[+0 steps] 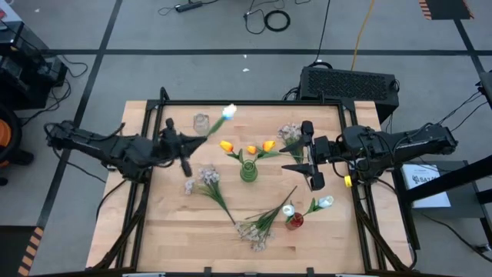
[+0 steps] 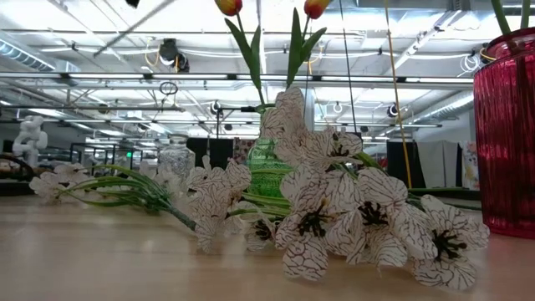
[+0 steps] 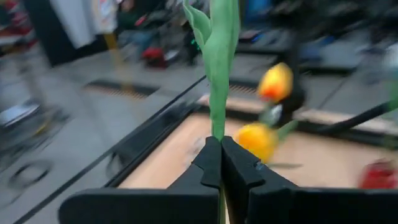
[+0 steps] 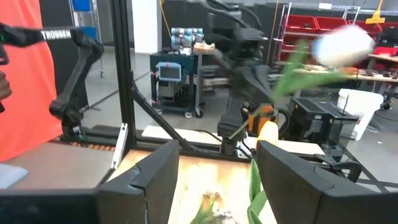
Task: Sort flowers into vase by color
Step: Put the white tulip into the red vase
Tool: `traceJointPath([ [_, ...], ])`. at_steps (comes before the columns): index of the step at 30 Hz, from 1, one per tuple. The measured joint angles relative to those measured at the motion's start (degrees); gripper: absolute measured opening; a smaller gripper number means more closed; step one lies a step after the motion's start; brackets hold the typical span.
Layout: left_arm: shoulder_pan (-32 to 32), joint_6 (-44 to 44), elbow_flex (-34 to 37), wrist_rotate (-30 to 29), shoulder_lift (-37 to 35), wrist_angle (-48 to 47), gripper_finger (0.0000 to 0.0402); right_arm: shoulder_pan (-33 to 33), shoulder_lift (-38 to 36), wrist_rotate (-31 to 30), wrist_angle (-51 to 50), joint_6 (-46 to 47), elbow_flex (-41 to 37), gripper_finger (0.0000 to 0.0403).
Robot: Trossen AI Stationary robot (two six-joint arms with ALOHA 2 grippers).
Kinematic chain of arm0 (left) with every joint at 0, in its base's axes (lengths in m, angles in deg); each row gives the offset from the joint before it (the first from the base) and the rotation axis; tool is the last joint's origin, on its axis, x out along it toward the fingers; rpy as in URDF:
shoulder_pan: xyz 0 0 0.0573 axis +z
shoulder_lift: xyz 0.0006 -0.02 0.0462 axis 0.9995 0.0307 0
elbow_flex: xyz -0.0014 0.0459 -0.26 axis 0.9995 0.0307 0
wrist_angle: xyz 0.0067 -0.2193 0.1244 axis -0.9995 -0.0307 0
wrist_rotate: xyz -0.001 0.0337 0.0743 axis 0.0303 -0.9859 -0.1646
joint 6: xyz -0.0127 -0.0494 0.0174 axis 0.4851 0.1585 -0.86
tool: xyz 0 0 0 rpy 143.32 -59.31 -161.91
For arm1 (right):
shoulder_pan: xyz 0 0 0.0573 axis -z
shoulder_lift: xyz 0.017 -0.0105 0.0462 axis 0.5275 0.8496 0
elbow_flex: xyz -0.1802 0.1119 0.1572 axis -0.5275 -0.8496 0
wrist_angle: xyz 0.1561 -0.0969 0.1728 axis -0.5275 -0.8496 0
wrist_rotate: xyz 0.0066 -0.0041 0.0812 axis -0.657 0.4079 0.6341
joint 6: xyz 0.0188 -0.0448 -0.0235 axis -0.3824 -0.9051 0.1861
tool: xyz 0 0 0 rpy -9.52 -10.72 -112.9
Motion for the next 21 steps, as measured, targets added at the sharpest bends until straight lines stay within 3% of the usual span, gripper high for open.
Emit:
traceJointPath([
  [6, -9.6, -7.2, 0.0, 0.5, 0.0, 10.9, 0.0001, -0.4, 1.5, 0.3, 3.2, 0.8, 0.0, 0.0208],
  [10, -14.0, -10.3, 0.0, 5.7, 0.1, 16.4, 0.0001, -0.4, 3.1, 0.4, 6.8, 0.3, 0.0, 0.0208],
  [13, -15.6, -12.6, 0.0, 8.8, 1.7, 21.9, 0.0001, -0.4, 4.7, 0.4, 9.8, 0.2, 0.0, 0.0208],
  [21, -14.6, -18.9, 0.0, 9.0, 11.4, 38.8, 0.0001, -0.9, 11.6, 0.5, 23.7, 0.3, 0.0, 0.0208],
])
